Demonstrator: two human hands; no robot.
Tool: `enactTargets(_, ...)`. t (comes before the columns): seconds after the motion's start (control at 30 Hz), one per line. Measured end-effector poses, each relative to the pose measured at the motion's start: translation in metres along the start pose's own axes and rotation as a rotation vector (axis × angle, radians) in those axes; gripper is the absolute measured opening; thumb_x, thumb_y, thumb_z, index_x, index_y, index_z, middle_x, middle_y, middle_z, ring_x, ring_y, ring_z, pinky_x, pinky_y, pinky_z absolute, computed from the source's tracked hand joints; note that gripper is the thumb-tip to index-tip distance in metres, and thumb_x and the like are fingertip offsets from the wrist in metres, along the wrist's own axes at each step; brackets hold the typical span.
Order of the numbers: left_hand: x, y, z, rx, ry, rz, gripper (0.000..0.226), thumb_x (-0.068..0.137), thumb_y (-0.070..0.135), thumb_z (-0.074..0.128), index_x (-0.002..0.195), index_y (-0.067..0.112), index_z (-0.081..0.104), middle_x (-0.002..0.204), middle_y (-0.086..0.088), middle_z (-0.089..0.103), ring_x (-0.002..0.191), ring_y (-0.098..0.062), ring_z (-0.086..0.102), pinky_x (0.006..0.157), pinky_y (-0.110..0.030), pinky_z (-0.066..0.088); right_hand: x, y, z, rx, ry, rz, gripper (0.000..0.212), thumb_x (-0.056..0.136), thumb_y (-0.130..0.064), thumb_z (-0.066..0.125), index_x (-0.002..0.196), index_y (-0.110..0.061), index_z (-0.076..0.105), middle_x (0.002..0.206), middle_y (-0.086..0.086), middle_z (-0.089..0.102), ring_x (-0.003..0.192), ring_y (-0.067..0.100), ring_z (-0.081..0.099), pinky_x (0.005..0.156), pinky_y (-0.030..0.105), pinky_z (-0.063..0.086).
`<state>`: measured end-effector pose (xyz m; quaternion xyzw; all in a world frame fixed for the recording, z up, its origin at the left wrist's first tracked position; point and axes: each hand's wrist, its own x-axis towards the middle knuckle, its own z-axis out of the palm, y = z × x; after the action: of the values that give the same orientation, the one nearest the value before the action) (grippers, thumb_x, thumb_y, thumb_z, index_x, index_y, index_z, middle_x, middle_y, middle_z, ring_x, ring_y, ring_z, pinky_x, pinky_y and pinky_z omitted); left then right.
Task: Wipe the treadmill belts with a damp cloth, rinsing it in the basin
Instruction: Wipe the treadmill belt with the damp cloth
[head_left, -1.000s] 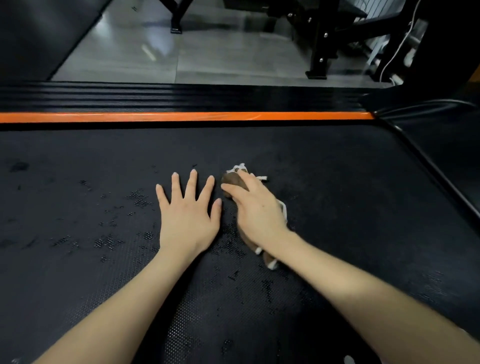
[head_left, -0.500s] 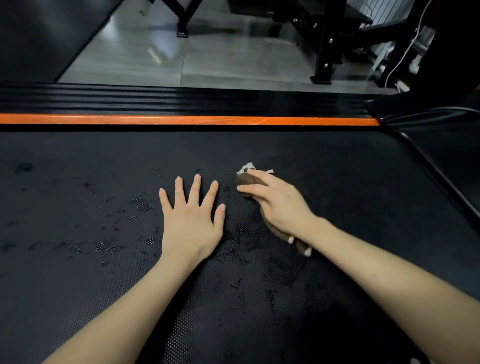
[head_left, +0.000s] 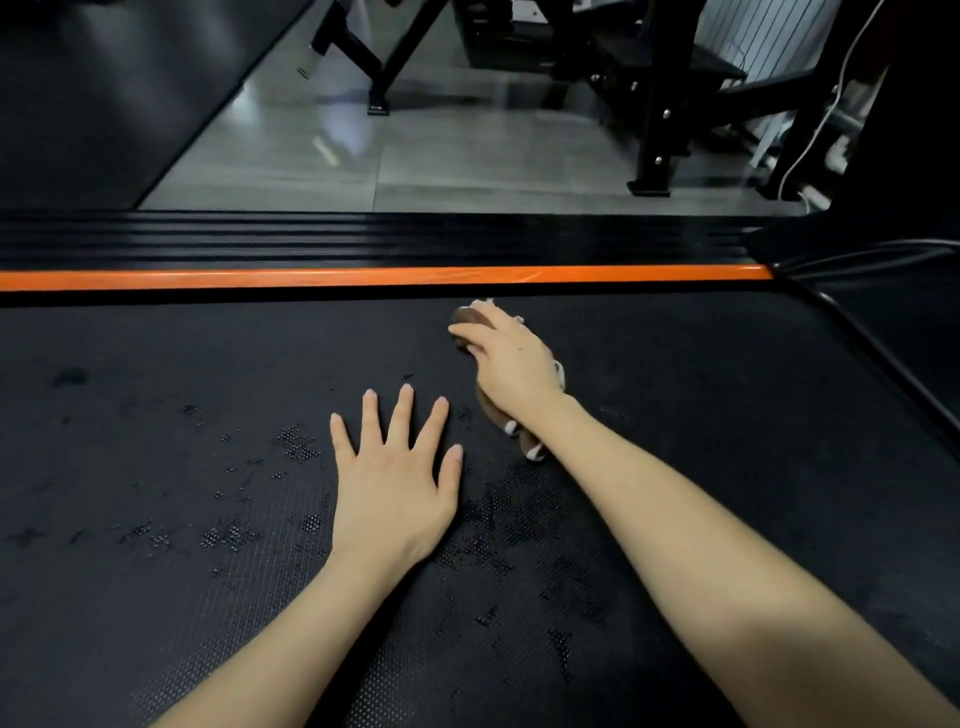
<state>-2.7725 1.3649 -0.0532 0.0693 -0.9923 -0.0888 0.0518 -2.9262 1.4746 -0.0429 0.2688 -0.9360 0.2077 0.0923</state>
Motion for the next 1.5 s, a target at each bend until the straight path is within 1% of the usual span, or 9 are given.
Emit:
enactTargets(0.27, 0.001, 0.003, 0.002, 0.015, -0.004, -0.014, 0.066, 0.090, 0.055, 0.006, 0.149, 0.032, 0.025, 0.157, -0.005, 0.021, 0.145, -0.037, 0.008, 0.114, -0.059, 0.000, 0.013, 0.074, -0.024, -0.121, 0.227, 0.525, 0.038, 0.092, -0.009, 0.046, 0.126, -0.020, 0.058, 0.145, 0.008, 0.038, 0.134, 0.032, 0.030, 0.107, 0.039, 0.030)
enactTargets(0.4, 0.001, 0.003, 0.001, 0.042, -0.025, -0.017, 0.070, 0.086, 0.056, 0.000, 0.150, 0.033, 0.020, 0.159, -0.004, 0.016, 0.145, -0.037, 0.004, 0.114, -0.059, -0.001, 0.028, -0.003, 0.010, -0.037, 0.143, 0.234, 0.036, 0.089, -0.009, 0.049, 0.122, -0.015, 0.062, 0.131, 0.012, 0.051, 0.124, 0.034, 0.041, 0.104, 0.038, 0.031)
enactTargets(0.53, 0.001, 0.000, 0.000, 0.033, -0.021, -0.016, 0.072, 0.085, 0.057, -0.005, 0.150, 0.036, 0.015, 0.160, 0.000, 0.010, 0.146, -0.032, -0.001, 0.115, -0.056, -0.004, 0.028, -0.021, 0.017, 0.031, 0.011, 0.059, 0.037, 0.094, -0.012, 0.048, 0.126, -0.024, 0.059, 0.146, 0.002, 0.039, 0.134, 0.023, 0.034, 0.103, 0.035, 0.034)
enactTargets(0.77, 0.000, 0.001, 0.001, 0.024, -0.008, -0.028, 0.071, 0.085, 0.058, -0.003, 0.150, 0.037, 0.017, 0.159, 0.000, 0.012, 0.146, -0.032, 0.001, 0.115, -0.055, -0.004, 0.007, 0.087, -0.037, -0.065, 0.167, 0.403, 0.042, 0.091, -0.008, 0.045, 0.126, -0.027, 0.059, 0.145, 0.003, 0.040, 0.127, 0.029, 0.042, 0.099, 0.035, 0.038)
enactTargets(0.9, 0.001, 0.002, 0.001, 0.040, -0.015, -0.030, 0.070, 0.086, 0.057, 0.000, 0.149, 0.036, 0.019, 0.159, -0.001, 0.014, 0.146, -0.032, 0.002, 0.115, -0.056, -0.002, -0.012, 0.054, -0.029, -0.040, 0.099, 0.100, 0.033, 0.089, -0.007, 0.049, 0.114, -0.018, 0.068, 0.139, 0.004, 0.050, 0.123, 0.030, 0.050, 0.102, 0.033, 0.038)
enactTargets(1.0, 0.000, 0.001, 0.000, 0.031, -0.016, -0.039, 0.065, 0.088, 0.055, 0.005, 0.149, 0.036, 0.020, 0.159, 0.000, 0.015, 0.146, -0.031, 0.002, 0.115, -0.055, -0.001, -0.069, 0.019, -0.035, 0.013, 0.060, -0.108, 0.031, 0.083, -0.005, 0.051, 0.104, -0.014, 0.073, 0.124, 0.009, 0.062, 0.114, 0.036, 0.057, 0.100, 0.046, 0.043)
enactTargets(1.13, -0.001, 0.000, -0.002, 0.008, -0.029, -0.039, 0.053, 0.098, 0.049, 0.017, 0.150, 0.036, 0.018, 0.160, 0.000, 0.010, 0.146, -0.030, -0.002, 0.116, -0.054, -0.004, -0.195, -0.019, -0.057, -0.044, 0.059, -0.111, 0.039, 0.077, -0.002, 0.052, 0.107, -0.018, 0.071, 0.125, 0.009, 0.061, 0.118, 0.039, 0.054, 0.097, 0.055, 0.043)
enactTargets(1.27, 0.000, 0.001, -0.003, 0.023, -0.050, -0.038, 0.054, 0.098, 0.049, 0.018, 0.150, 0.035, 0.017, 0.160, -0.001, 0.010, 0.146, -0.031, -0.003, 0.115, -0.054, -0.005, -0.287, -0.031, -0.084, -0.049, -0.043, -0.194, 0.045, 0.080, -0.010, 0.043, 0.113, -0.028, 0.066, 0.132, 0.000, 0.057, 0.126, 0.027, 0.049, 0.106, 0.043, 0.038)
enactTargets(1.5, -0.022, 0.003, -0.017, -0.098, -0.057, -0.004, 0.051, 0.100, 0.041, 0.031, 0.149, 0.028, 0.027, 0.157, -0.009, 0.019, 0.145, -0.032, 0.006, 0.116, -0.054, -0.001, -0.187, -0.010, -0.064, -0.019, -0.017, 0.046, 0.039, 0.083, -0.001, 0.052, 0.113, -0.018, 0.069, 0.130, 0.013, 0.057, 0.124, 0.036, 0.049, 0.107, 0.059, 0.028)
